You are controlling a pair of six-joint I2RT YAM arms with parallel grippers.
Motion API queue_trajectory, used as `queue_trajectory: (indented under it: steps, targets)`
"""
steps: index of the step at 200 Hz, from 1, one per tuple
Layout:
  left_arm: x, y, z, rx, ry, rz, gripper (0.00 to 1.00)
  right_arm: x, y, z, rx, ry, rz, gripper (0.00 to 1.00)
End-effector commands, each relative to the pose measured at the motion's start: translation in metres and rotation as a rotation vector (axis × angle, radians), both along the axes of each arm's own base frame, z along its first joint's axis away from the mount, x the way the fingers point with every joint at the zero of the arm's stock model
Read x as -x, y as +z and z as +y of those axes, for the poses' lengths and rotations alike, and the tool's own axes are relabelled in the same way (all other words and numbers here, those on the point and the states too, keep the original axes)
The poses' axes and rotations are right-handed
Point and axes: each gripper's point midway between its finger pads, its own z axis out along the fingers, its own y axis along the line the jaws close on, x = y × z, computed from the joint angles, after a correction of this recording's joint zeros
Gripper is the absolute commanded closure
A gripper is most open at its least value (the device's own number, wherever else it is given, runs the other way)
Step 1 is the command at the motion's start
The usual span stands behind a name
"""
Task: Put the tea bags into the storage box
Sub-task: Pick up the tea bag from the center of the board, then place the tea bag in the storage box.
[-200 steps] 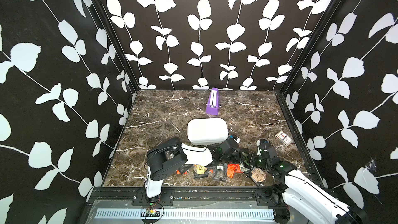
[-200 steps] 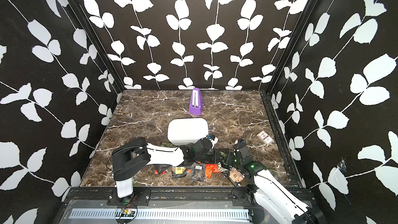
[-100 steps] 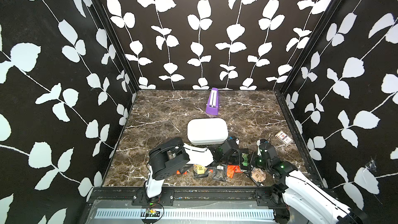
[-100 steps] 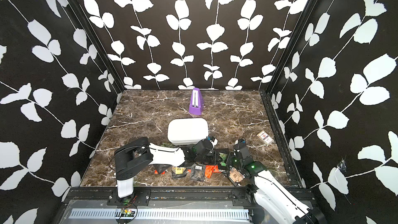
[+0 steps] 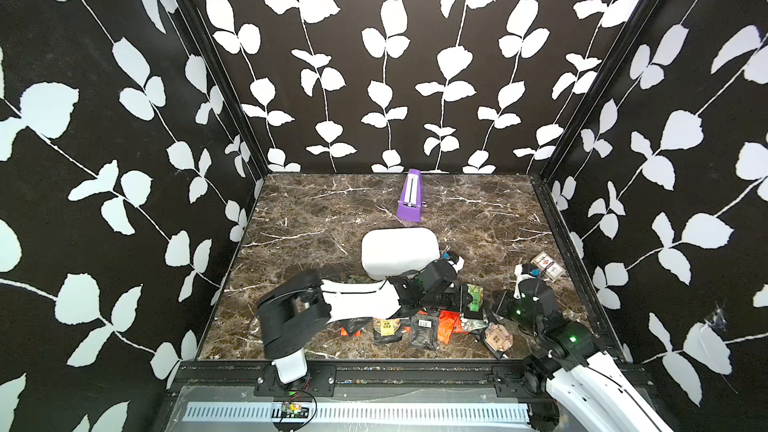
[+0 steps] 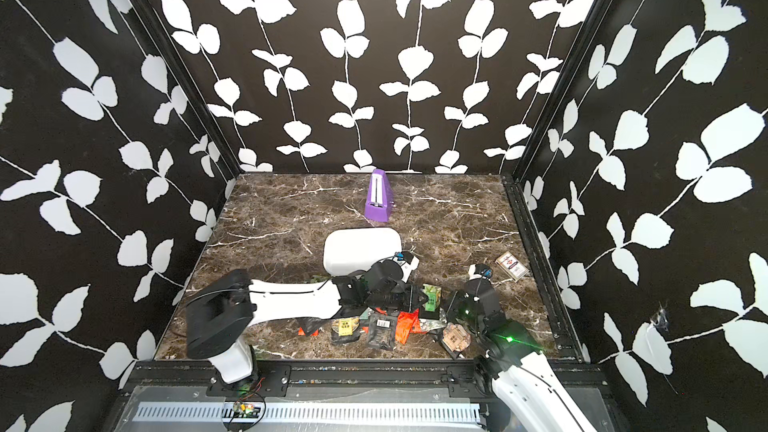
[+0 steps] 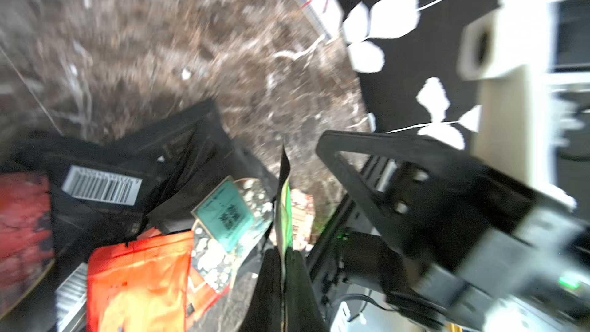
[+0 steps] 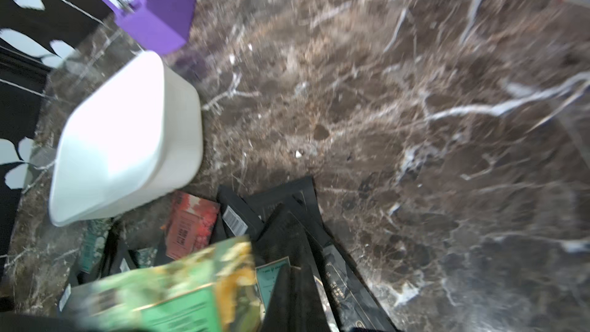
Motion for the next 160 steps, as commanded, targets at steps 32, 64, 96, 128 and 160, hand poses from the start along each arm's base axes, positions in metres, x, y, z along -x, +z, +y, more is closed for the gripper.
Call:
queue_trajectory:
  steps: [32, 64, 96, 128, 160]
  targets:
    - [-0.053, 0.052, 0.045, -0.027, 0.111, -0.159, 1.0, 0.005, -0.005, -0.002, 0.039, 0.009, 0.053, 0.82]
    - [-0.093, 0.06, 0.084, -0.11, 0.219, -0.24, 1.0, 0.002, -0.011, 0.009, 0.008, 0.04, 0.081, 0.79]
    - [-0.128, 0.062, 0.117, -0.183, 0.311, -0.288, 1.0, 0.0, -0.015, 0.01, 0.004, 0.037, 0.092, 0.79]
    - [-0.151, 0.049, 0.135, -0.237, 0.358, -0.279, 1.0, 0.003, -0.024, 0.006, 0.026, 0.022, 0.116, 0.79]
    - [-0.168, 0.034, 0.134, -0.263, 0.359, -0.264, 1.0, 0.007, -0.029, 0.002, 0.053, 0.016, 0.147, 0.78]
